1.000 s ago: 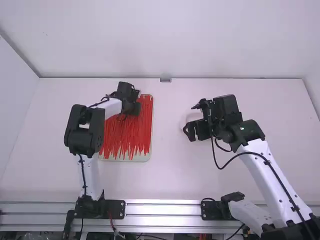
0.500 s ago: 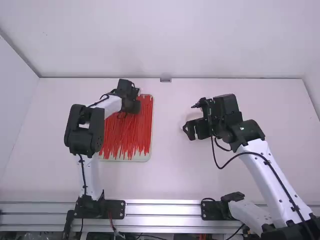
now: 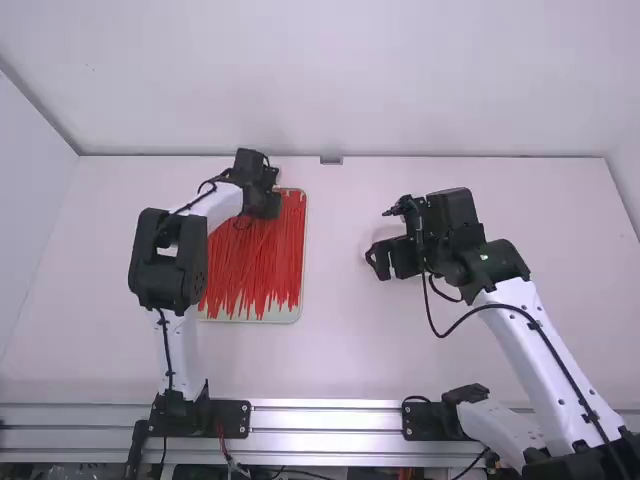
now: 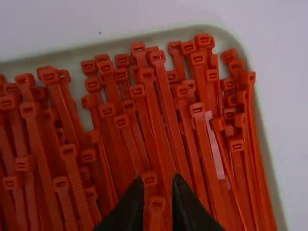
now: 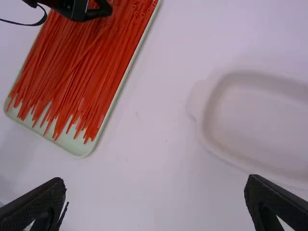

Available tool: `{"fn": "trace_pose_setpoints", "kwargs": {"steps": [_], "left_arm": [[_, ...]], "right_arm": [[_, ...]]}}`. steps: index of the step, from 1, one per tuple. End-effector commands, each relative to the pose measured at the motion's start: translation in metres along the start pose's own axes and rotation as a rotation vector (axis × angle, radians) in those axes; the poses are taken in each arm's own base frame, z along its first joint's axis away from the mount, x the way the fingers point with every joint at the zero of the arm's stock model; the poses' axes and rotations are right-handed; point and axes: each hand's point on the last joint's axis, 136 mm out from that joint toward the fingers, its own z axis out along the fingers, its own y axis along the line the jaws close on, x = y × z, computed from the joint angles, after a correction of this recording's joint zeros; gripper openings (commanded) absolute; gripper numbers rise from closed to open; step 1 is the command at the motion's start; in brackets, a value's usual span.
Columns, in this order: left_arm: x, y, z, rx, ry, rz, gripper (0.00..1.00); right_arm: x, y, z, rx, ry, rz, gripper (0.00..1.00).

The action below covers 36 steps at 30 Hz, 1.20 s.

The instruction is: Fasten the cable tie

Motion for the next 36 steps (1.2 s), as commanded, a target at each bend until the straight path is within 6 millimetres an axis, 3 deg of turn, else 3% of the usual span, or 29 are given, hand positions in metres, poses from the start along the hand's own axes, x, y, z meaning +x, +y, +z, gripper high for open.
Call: {"fn": "trace_pose_setpoints", "kwargs": {"steps": [1, 28, 36], "left_arm": [[0.001, -0.001, 0.003, -0.001, 0.013, 0.017, 0.17], [0.034, -0.001, 0.015, 0.012, 0.076, 0.013, 0.15], [0.034, 0.000, 0.016, 0.011, 0.071, 0.013, 0.15]], "right_arm": [[-0.009, 0.002, -0.005, -0.002, -0.021, -0.006, 1.00], [-0.008, 0.001, -0.004, 0.002, -0.016, -0.004, 0.99], [-0.008, 0.001, -0.004, 0.002, -0.016, -0.003, 0.99]]}}
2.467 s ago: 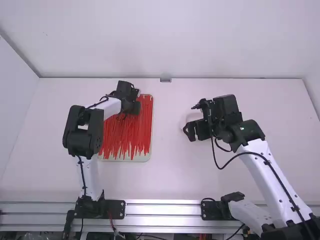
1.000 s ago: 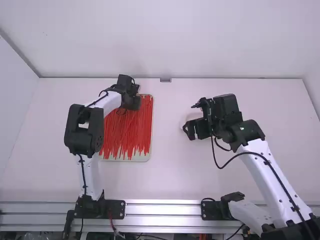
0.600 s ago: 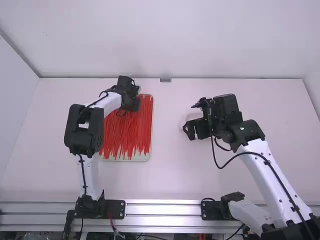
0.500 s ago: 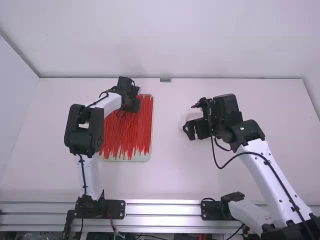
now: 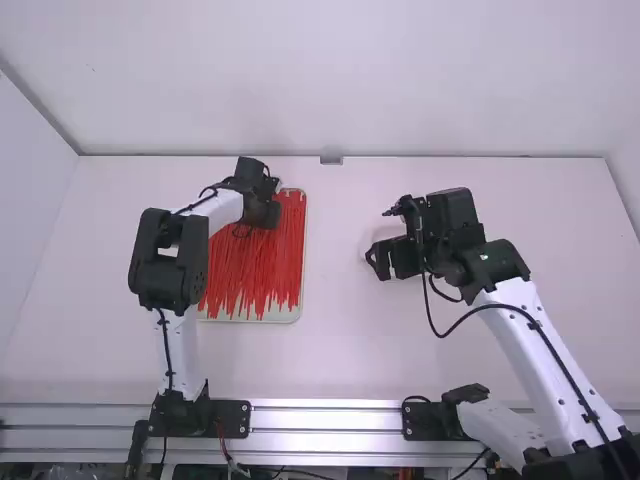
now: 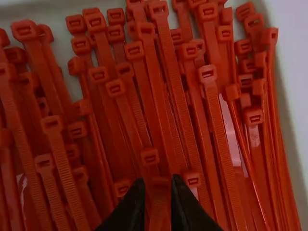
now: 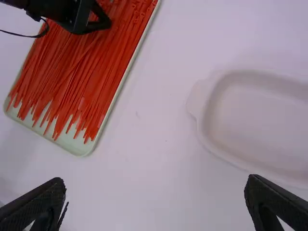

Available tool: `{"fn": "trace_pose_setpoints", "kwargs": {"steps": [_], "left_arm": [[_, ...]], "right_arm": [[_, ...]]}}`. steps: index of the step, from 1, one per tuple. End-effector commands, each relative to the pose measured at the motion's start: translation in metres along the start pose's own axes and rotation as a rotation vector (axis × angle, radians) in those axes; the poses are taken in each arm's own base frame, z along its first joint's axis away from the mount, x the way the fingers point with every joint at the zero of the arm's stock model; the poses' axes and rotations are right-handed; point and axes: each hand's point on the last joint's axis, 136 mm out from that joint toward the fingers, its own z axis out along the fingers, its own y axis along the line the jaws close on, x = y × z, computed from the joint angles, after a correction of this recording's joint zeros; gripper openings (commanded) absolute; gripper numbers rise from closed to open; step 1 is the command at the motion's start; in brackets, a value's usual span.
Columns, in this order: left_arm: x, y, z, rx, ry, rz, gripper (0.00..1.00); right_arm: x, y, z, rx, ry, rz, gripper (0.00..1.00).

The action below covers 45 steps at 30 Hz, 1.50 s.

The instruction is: Fasten the cable tie

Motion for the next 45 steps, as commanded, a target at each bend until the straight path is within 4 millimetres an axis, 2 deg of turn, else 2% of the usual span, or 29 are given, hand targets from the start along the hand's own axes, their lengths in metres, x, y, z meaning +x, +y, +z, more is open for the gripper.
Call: {"fn": "trace_pose_setpoints", "kwargs": {"steps": [1, 45], "left_arm": [[0.0109, -0.0043, 0.0073, 0.014, 0.030, 0.007, 0.15], [0.0182, -0.0085, 0.0088, 0.017, 0.054, 0.040, 0.12]], "right_arm": [[-0.0080, 0.0008, -0.0043, 0.001, -0.018, -0.005, 0.99], [-0.0079, 0.0008, -0.0043, 0.001, -0.017, -0.004, 0.99]]}}
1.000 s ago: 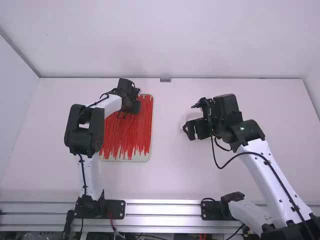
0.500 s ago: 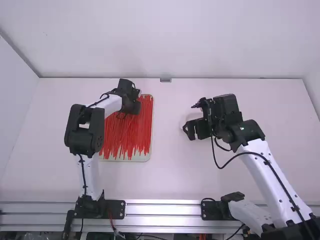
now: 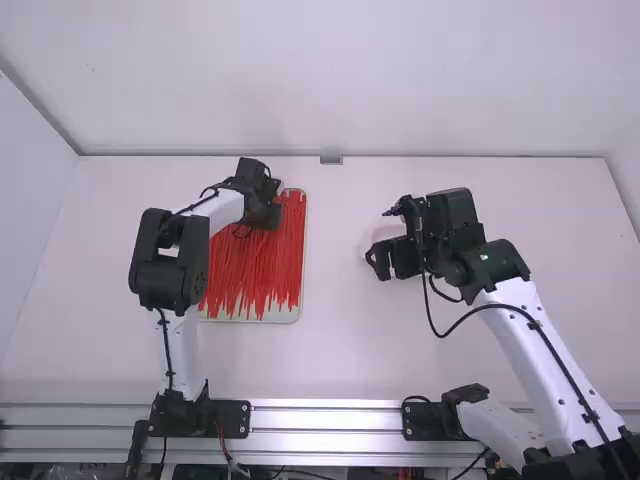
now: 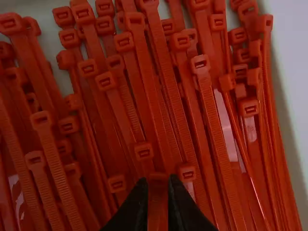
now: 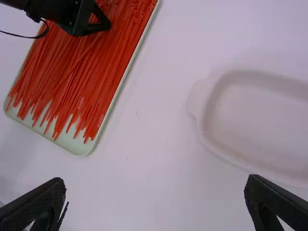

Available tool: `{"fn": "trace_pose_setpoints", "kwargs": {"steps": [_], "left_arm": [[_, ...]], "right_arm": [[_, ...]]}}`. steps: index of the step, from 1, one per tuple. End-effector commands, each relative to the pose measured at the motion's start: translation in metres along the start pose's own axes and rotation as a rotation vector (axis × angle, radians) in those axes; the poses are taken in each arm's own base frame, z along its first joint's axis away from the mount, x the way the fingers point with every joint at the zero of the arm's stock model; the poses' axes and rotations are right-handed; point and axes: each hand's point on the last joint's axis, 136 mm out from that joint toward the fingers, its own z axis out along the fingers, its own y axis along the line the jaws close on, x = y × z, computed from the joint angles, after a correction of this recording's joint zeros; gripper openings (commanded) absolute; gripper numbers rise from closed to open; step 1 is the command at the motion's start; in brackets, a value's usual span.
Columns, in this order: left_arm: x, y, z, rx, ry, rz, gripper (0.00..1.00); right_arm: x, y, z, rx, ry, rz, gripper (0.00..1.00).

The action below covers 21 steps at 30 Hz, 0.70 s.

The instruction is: Fasten the cable tie

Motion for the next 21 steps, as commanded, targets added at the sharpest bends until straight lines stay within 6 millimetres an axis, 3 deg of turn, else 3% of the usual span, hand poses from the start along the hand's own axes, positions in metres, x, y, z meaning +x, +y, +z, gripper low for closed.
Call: {"fn": "trace_pose_setpoints", "kwargs": {"steps": [1, 6, 21], "left_arm": [[0.0141, -0.0029, 0.0084, 0.008, 0.038, 0.010, 0.13], [0.0144, -0.0034, 0.0085, 0.005, 0.039, 0.013, 0.15], [0.0099, -0.0008, 0.0080, -0.014, 0.025, 0.000, 0.02]], "right_arm": [[-0.0080, 0.0010, -0.0042, 0.001, -0.018, -0.004, 0.99], [-0.0080, 0.0008, -0.0042, 0.001, -0.018, -0.004, 0.99], [-0.0082, 0.0008, -0.0042, 0.001, -0.019, -0.004, 0.99]]}}
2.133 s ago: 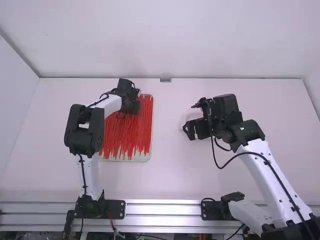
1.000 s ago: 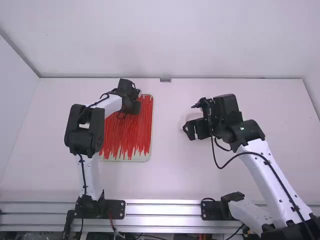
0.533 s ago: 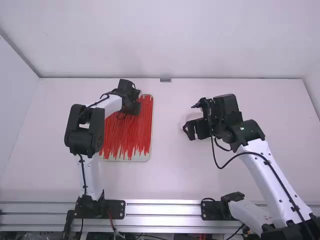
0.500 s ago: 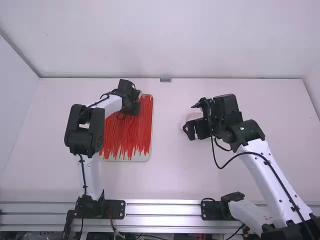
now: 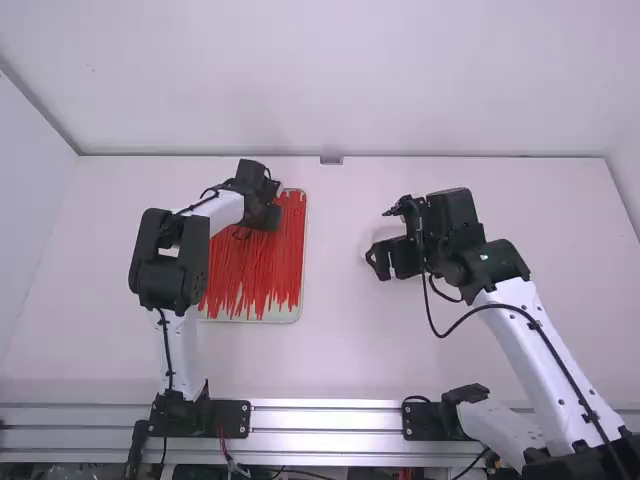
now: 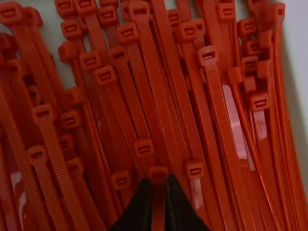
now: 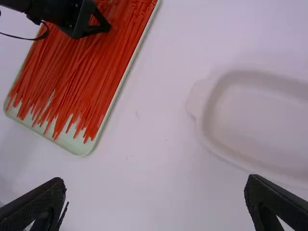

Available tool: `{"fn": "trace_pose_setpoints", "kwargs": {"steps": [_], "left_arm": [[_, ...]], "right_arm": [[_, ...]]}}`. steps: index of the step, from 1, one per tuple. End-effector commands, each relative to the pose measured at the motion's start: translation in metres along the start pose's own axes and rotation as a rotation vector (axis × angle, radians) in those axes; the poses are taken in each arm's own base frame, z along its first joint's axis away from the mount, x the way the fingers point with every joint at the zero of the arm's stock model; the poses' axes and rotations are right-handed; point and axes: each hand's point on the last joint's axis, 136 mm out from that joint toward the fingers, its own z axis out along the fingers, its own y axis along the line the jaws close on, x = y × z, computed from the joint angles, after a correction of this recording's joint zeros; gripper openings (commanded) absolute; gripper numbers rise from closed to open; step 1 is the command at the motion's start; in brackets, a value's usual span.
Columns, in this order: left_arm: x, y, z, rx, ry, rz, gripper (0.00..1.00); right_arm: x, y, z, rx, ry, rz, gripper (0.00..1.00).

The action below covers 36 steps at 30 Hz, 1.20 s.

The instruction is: Fasten the cable tie

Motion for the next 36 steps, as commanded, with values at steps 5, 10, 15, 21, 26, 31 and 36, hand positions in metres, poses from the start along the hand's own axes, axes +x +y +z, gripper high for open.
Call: {"fn": "trace_pose_setpoints", "kwargs": {"steps": [5, 10, 15, 21, 26, 31, 36], "left_arm": [[-0.002, -0.001, 0.002, -0.005, -0.012, -0.044, 0.02], [-0.042, 0.000, -0.039, -0.013, -0.119, -0.066, 0.02], [-0.095, -0.001, -0.125, -0.047, -0.273, -0.046, 0.02], [-0.116, -0.015, -0.233, -0.078, -0.414, -0.008, 0.02], [-0.100, -0.023, -0.303, -0.095, -0.501, -0.012, 0.02], [-0.074, -0.026, -0.353, -0.132, -0.570, -0.036, 0.02], [-0.037, -0.033, -0.389, -0.125, -0.641, -0.056, 0.02]], "right_arm": [[-0.008, 0.001, -0.004, 0.001, -0.019, -0.005, 1.00], [-0.011, 0.001, -0.004, 0.001, -0.030, -0.005, 0.99], [-0.019, 0.003, -0.005, -0.007, -0.062, -0.015, 0.99], [-0.032, 0.012, -0.012, -0.027, -0.115, -0.048, 0.99], [-0.049, 0.025, -0.028, -0.034, -0.170, -0.104, 0.99], [-0.061, 0.036, -0.037, -0.051, -0.210, -0.139, 0.99], [-0.072, 0.050, -0.045, -0.074, -0.247, -0.173, 0.99]]}}
